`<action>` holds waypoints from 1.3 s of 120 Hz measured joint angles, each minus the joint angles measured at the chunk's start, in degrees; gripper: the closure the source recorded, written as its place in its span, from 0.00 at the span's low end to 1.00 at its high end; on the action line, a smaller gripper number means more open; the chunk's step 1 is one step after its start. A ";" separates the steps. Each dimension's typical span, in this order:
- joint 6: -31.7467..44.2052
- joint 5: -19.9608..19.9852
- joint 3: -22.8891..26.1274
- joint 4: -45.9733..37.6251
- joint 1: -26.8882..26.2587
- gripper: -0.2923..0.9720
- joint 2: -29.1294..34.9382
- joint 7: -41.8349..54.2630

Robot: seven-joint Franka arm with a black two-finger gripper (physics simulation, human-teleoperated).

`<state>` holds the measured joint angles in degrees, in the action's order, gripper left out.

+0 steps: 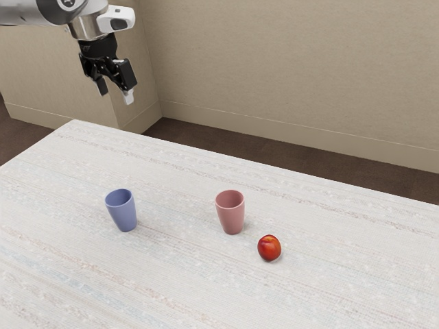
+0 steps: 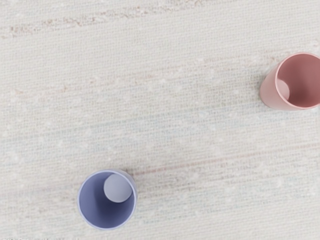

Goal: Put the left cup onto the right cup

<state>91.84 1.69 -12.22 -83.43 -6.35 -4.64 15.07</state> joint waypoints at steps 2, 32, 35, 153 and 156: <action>-0.02 0.01 0.00 0.00 0.00 0.23 -0.01 -0.08; 0.21 0.17 0.00 -0.06 0.00 0.23 -0.14 -1.05; 0.22 0.22 0.00 -0.64 -0.02 0.23 -0.03 -1.13; 23.61 -2.04 1.49 -32.60 0.28 0.23 -0.06 -7.06; 24.05 -2.04 1.48 -32.61 0.83 0.23 -0.38 -7.08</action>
<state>115.89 -0.35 -10.73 -116.04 -5.52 -5.02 7.99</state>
